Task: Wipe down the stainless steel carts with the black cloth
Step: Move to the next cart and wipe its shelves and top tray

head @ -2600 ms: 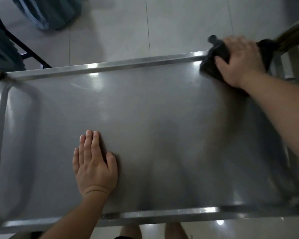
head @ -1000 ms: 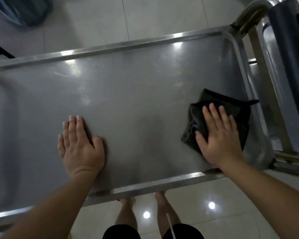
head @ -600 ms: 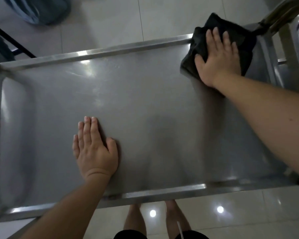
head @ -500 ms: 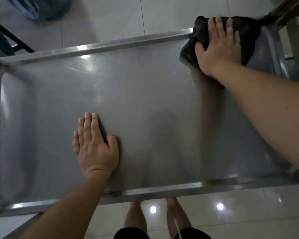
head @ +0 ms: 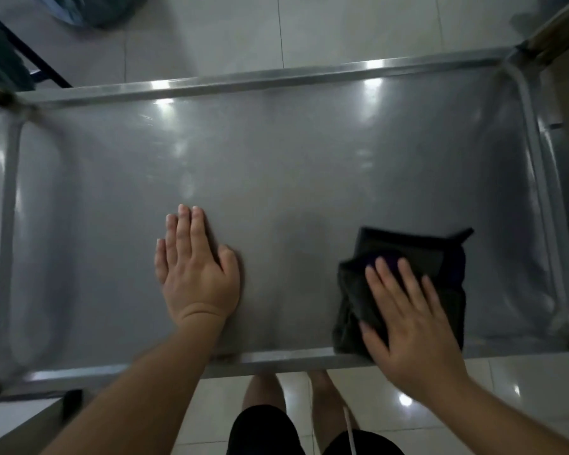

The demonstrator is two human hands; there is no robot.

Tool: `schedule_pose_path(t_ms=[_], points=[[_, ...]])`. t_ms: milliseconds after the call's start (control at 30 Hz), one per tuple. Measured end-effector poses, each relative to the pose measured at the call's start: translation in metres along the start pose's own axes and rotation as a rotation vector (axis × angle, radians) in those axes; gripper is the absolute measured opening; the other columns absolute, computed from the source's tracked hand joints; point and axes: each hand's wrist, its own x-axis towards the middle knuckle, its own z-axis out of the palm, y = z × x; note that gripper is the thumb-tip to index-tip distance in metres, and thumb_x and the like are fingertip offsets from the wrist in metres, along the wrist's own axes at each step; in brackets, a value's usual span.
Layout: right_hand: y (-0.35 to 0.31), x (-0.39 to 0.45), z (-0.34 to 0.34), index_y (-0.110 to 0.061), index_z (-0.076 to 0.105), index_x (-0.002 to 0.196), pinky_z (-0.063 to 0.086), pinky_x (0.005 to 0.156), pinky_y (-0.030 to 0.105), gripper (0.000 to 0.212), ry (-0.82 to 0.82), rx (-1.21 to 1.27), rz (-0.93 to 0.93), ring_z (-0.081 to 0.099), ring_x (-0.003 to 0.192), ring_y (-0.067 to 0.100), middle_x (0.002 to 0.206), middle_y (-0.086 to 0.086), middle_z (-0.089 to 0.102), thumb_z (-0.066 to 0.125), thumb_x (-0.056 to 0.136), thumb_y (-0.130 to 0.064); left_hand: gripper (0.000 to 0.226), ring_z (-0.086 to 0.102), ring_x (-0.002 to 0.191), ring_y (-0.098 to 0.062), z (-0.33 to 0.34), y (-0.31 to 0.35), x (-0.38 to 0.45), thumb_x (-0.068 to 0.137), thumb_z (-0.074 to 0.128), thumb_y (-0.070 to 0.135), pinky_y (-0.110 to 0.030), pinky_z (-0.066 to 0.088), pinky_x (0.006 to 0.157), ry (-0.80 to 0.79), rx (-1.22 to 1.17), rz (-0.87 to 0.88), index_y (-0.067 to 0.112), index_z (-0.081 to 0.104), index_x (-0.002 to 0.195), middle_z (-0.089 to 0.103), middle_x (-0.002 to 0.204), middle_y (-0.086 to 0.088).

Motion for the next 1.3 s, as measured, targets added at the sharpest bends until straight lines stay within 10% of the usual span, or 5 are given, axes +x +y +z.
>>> schedule_pose_path(t_ms=[300,667,1167,1300], points=[[-0.017,0.095,-0.014,-0.023,0.023,0.165,0.016,0.127,0.053,0.082,0.013,-0.055,-0.128,0.011,0.16,0.025,0.173,-0.003,0.018,0.045,0.094,-0.058,0.078,0.002,0.164,-0.016,0.001,0.0,-0.001,0.098,0.031,0.047,-0.043,0.001,0.133,-0.02,0.001,0.003,0.02,0.019,0.17,0.011,0.178,0.002],[-0.051,0.336,-0.067,-0.026,0.001,0.167,-0.001,0.129,0.048,0.082,0.086,0.037,0.196,-0.007,0.16,0.024,0.174,-0.006,-0.002,0.016,0.096,-0.064,0.078,-0.006,0.164,-0.014,0.006,-0.001,0.002,0.1,0.03,0.047,-0.042,-0.005,0.132,-0.042,0.005,0.014,0.021,0.012,0.171,0.005,0.179,0.003],[-0.144,0.058,0.011,-0.023,0.012,0.167,0.015,0.126,0.055,0.085,-0.018,0.043,-0.008,0.003,0.161,0.024,0.174,-0.005,0.007,0.046,0.096,-0.055,0.068,-0.015,0.161,-0.006,-0.021,-0.009,0.007,0.109,0.03,0.04,-0.032,-0.016,0.128,-0.2,-0.177,0.033,0.027,0.007,0.171,-0.005,0.178,0.01],[-0.154,0.017,0.018,-0.026,0.015,0.166,0.017,0.123,0.053,0.082,-0.075,0.019,-0.069,0.008,0.16,0.023,0.174,-0.009,0.01,0.047,0.096,-0.055,0.061,0.007,0.161,-0.008,-0.05,-0.046,0.022,0.108,0.032,0.043,-0.037,0.006,0.131,-0.227,-0.253,0.168,0.032,0.025,0.168,0.016,0.176,0.013]])
